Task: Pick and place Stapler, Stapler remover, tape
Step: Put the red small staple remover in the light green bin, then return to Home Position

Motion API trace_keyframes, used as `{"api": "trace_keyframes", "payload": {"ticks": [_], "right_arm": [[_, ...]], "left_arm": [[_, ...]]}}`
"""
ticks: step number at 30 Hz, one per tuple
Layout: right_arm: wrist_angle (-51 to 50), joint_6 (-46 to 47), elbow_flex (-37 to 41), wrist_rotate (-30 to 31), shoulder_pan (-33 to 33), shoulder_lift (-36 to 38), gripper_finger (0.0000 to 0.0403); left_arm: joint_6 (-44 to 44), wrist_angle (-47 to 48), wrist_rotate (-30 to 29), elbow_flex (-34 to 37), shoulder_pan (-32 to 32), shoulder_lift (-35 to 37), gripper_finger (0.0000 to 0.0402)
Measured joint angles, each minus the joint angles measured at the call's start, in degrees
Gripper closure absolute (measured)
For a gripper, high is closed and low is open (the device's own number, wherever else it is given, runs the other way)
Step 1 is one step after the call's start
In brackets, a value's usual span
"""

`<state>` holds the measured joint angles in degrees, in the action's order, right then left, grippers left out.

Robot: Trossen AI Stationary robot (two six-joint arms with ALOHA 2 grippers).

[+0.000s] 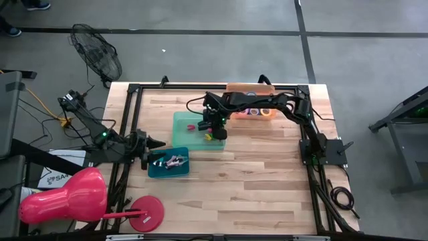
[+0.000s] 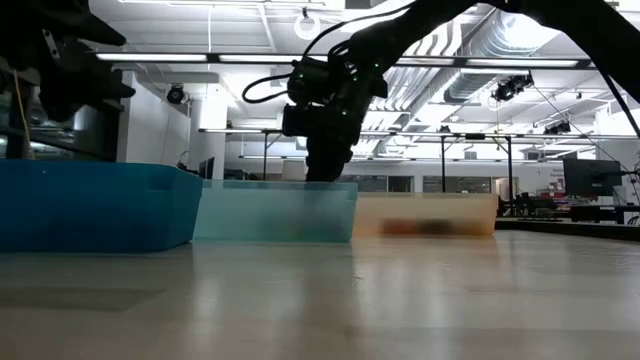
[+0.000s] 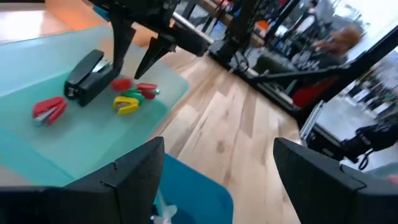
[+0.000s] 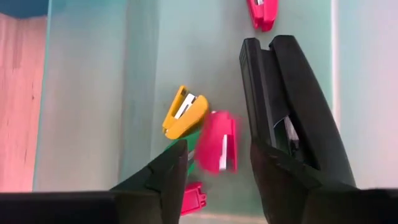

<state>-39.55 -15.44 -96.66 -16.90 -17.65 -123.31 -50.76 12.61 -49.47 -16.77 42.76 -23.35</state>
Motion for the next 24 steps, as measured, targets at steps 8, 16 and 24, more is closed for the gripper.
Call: {"api": "trace_keyframes", "payload": {"ticks": [8, 16, 24], "right_arm": [[-1.61, 0.33, 0.0, -0.13, 0.01, 0.04, 0.0216], [-2.77, 2.03, 0.06, -0.15, 0.0, 0.52, 0.0217], [-2.46, -0.93, 0.09, -0.03, -0.1, 4.79, 0.0219]], "left_arm": [[8.37, -23.03, -0.34, 9.63, 0.0, -0.04, 0.0106], [17.29, -38.11, -3.37, 15.15, -0.02, -0.03, 0.0106], [26.91, -48.21, -1.92, 15.69, -0.07, 0.07, 0.0106]]}}
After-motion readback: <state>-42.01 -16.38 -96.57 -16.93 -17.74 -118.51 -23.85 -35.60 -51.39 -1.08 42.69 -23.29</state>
